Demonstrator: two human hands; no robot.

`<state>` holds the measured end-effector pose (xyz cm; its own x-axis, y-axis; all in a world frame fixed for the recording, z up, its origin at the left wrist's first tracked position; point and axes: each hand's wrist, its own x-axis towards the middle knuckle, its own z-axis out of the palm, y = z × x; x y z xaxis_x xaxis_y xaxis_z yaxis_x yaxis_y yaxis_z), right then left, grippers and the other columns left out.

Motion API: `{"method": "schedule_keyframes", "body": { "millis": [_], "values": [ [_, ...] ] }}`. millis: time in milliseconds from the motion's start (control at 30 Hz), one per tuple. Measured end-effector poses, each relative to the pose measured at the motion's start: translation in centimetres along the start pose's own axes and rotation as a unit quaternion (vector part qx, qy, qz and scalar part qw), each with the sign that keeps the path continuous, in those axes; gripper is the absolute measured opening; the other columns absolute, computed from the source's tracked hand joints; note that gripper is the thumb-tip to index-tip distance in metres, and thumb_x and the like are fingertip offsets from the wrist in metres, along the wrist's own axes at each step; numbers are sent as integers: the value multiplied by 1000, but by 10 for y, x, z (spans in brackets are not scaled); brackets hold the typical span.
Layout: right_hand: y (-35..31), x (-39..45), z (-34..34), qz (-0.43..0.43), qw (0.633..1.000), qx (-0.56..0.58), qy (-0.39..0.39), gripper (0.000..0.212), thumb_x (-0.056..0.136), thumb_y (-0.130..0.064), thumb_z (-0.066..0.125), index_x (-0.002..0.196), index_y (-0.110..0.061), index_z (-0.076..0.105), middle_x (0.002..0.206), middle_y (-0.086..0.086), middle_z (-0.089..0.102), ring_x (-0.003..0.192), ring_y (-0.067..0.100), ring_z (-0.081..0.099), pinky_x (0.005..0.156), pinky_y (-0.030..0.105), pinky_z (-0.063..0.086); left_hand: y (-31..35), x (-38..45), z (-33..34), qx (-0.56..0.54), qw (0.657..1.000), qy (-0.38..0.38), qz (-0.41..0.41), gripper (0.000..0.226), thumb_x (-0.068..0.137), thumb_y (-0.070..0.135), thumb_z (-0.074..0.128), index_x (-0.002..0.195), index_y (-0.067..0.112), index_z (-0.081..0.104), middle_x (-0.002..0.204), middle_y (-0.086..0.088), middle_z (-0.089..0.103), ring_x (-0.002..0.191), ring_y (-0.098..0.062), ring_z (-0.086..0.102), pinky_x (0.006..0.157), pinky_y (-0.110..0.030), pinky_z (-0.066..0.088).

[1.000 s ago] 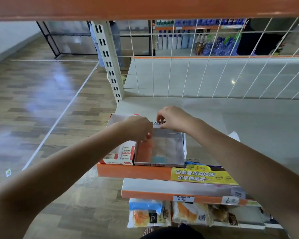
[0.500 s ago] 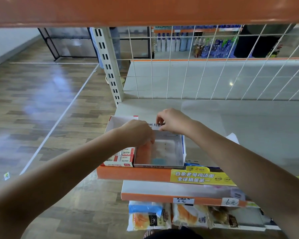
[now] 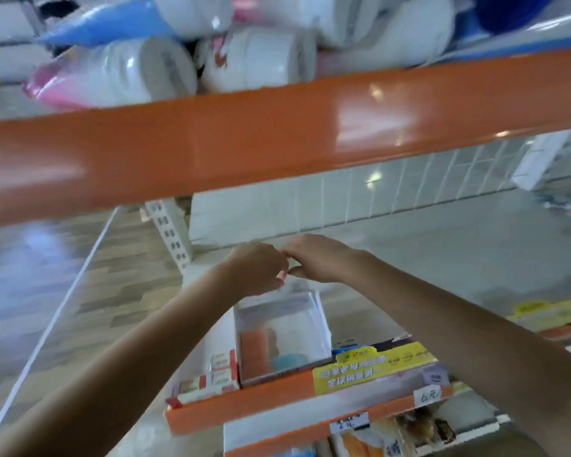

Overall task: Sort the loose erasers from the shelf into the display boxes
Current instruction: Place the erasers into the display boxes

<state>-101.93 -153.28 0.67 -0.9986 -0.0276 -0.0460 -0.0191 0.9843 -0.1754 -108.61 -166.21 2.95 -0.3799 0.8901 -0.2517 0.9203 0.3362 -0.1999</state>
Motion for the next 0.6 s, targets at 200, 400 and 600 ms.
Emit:
{"method": "schedule_keyframes", "body": {
  "millis": [200,400,600],
  "values": [
    [79,-79,-34,177,981,-63,46,38,92,-27,54,128,-14,52,128,8,52,119,26,47,94,31,38,54,77,-42,34,998,46,16,32,95,42,44,117,25,59,121,1,59,115,-19,54,93,-32,46],
    [166,-196,-48,338,938,-47,53,43,89,-27,58,129,-14,51,132,8,49,121,28,46,99,36,40,178,145,-82,22,990,108,89,38,94,45,43,124,26,55,124,1,57,118,-21,50,95,-33,40],
    [260,-327,-45,449,893,-25,25,50,91,-22,53,138,-12,38,138,13,43,127,29,42,100,36,36,323,205,-121,-9,976,140,168,41,94,45,44,129,26,51,128,-1,54,120,-23,48,96,-35,39]
  ]
}}
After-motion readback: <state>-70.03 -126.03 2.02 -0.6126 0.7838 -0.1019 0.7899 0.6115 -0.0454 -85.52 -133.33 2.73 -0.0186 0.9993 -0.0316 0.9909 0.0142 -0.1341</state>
